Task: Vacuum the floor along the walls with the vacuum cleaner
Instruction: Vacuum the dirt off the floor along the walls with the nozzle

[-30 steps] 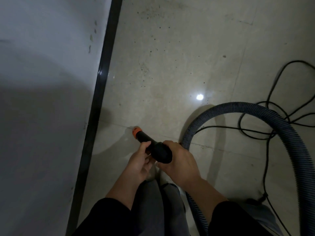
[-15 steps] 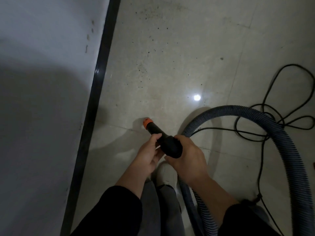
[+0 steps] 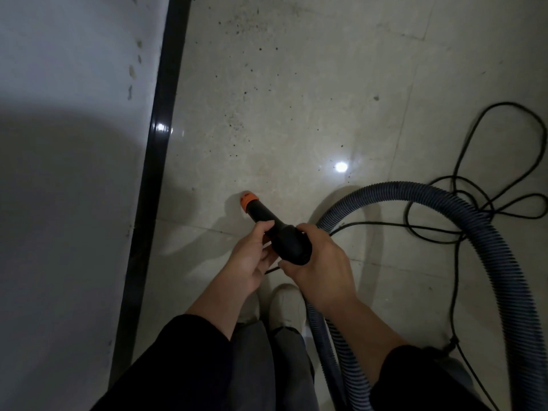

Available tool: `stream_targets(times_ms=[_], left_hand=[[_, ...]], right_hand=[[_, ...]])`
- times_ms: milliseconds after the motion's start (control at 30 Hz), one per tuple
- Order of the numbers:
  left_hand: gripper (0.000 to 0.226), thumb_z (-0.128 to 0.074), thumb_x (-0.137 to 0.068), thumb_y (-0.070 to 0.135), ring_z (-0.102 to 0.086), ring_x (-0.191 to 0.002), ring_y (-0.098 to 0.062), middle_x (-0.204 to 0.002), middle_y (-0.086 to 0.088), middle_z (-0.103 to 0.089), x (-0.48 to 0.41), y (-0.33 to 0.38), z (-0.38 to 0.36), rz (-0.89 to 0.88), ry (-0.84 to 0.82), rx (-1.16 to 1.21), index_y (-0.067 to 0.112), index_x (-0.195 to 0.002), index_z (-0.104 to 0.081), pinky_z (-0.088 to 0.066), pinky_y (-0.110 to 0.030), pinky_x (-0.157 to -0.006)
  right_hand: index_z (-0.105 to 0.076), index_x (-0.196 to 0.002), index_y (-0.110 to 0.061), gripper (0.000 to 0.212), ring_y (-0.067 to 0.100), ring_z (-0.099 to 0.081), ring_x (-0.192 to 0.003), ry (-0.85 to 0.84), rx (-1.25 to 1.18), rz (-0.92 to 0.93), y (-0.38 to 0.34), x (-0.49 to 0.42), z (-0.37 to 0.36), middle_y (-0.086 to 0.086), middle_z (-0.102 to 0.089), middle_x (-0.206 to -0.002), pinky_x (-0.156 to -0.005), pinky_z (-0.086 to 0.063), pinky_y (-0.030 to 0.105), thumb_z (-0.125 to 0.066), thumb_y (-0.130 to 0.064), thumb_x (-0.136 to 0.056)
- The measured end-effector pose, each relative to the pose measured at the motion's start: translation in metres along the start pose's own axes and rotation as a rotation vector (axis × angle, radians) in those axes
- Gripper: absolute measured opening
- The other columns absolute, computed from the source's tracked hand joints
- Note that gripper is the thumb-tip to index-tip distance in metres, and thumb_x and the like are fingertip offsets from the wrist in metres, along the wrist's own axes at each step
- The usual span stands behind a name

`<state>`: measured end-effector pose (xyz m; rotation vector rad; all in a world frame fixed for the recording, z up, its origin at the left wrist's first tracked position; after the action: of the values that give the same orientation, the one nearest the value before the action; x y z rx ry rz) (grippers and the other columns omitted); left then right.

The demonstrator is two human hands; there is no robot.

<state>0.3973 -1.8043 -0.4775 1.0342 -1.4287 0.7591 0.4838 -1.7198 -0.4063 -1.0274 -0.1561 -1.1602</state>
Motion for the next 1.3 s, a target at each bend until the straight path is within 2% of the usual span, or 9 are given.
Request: stream_targets(times_ms=[133, 300, 433, 567, 800, 900, 1067, 1200, 1300], left_hand=[[0.03, -0.056, -0.097, 0.024, -0.065, -0.098, -0.017, -0.108, -0.006, -0.068, -0.002, 0.004, -0.018, -0.008, -0.046, -0.045, 0.008, -0.123, -0.054, -0.053, -0.023, -0.072], [0.019, -0.056, -0.097, 0.024, -0.066, -0.09, -0.016, -0.099, -0.004, -0.068, -0.006, 0.004, -0.04, -0.016, -0.062, -0.094, 0.01, -0.11, -0.059, -0.054, -0.02, -0.063], [0.013, -0.057, -0.097, 0.026, -0.066, -0.092, -0.016, -0.101, -0.005, -0.068, -0.003, -0.001, -0.05, 0.002, -0.07, -0.13, 0.014, -0.099, -0.06, -0.054, -0.021, -0.068], [0.015, -0.056, -0.097, 0.026, -0.067, -0.09, -0.017, -0.1, -0.005, -0.068, 0.001, -0.01, -0.055, 0.019, -0.059, -0.161, 0.012, -0.101, -0.06, -0.054, -0.021, -0.063], [0.021, -0.057, -0.096, 0.026, -0.066, -0.098, -0.02, -0.107, -0.007, -0.067, -0.002, -0.007, -0.057, 0.004, -0.041, -0.164, 0.01, -0.11, -0.058, -0.055, -0.022, -0.069], [0.017, -0.056, -0.097, 0.025, -0.065, -0.092, -0.016, -0.102, -0.004, -0.067, -0.008, 0.004, -0.065, -0.031, -0.06, -0.168, 0.011, -0.105, -0.06, -0.054, -0.019, -0.064], [0.014, -0.056, -0.097, 0.027, -0.065, -0.089, -0.015, -0.1, -0.003, -0.066, -0.014, 0.011, -0.076, -0.064, -0.076, -0.215, 0.014, -0.099, -0.06, -0.052, -0.019, -0.066], [0.014, -0.055, -0.098, 0.026, -0.064, -0.088, -0.015, -0.1, -0.003, -0.066, -0.014, 0.004, -0.088, -0.046, -0.1, -0.258, 0.013, -0.1, -0.059, -0.053, -0.017, -0.057], [0.018, -0.056, -0.097, 0.025, -0.065, -0.084, -0.015, -0.097, -0.005, -0.066, -0.013, -0.005, -0.099, -0.023, -0.11, -0.27, 0.009, -0.106, -0.058, -0.053, -0.017, -0.054]], right_hand=[[-0.055, -0.123, -0.021, 0.052, 0.013, -0.058, -0.093, 0.037, -0.015, -0.039, 0.009, -0.004, 0.009, -0.003, -0.06, -0.109, -0.079, -0.053, 0.033, -0.079, -0.022, -0.077], [-0.055, -0.124, -0.023, 0.056, 0.011, -0.058, -0.098, 0.076, -0.05, -0.08, 0.021, -0.008, 0.022, -0.005, -0.06, -0.113, -0.083, -0.053, 0.031, -0.081, -0.023, -0.074], [-0.056, -0.124, -0.023, 0.056, 0.008, -0.059, -0.098, 0.1, -0.074, -0.107, 0.03, -0.005, 0.029, -0.006, -0.061, -0.114, -0.083, -0.053, 0.029, -0.081, -0.024, -0.074], [-0.056, -0.124, -0.023, 0.057, 0.007, -0.058, -0.098, 0.111, -0.085, -0.118, 0.036, 0.004, 0.035, -0.008, -0.061, -0.113, -0.083, -0.053, 0.027, -0.082, -0.022, -0.073], [-0.056, -0.121, -0.023, 0.052, 0.009, -0.059, -0.097, 0.102, -0.133, -0.129, 0.038, 0.0, 0.035, -0.006, -0.061, -0.111, -0.084, -0.055, 0.035, -0.08, -0.023, -0.075], [-0.056, -0.121, -0.024, 0.051, 0.008, -0.058, -0.095, 0.116, -0.161, -0.132, 0.035, -0.011, 0.039, -0.007, -0.06, -0.11, -0.083, -0.054, 0.032, -0.08, -0.025, -0.076], [-0.056, -0.122, -0.021, 0.052, 0.009, -0.058, -0.097, 0.156, -0.184, -0.122, 0.036, -0.017, 0.044, -0.007, -0.059, -0.11, -0.083, -0.053, 0.031, -0.08, -0.025, -0.076], [-0.055, -0.123, -0.022, 0.055, 0.01, -0.059, -0.099, 0.192, -0.172, -0.153, 0.048, -0.013, 0.051, -0.005, -0.062, -0.112, -0.085, -0.055, 0.036, -0.08, -0.026, -0.075], [-0.055, -0.126, -0.022, 0.057, 0.009, -0.058, -0.101, 0.217, -0.179, -0.174, 0.056, -0.007, 0.06, -0.007, -0.061, -0.114, -0.087, -0.054, 0.033, -0.081, -0.025, -0.075]])
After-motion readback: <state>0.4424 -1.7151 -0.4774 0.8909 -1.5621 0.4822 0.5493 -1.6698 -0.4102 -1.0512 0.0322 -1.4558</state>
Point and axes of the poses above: each hand's wrist, its own x-axis away from the middle knuckle, its own z-axis out of the back of the hand, y = z × x, the point moved 7 cm from there along -x, towards the middle knuckle
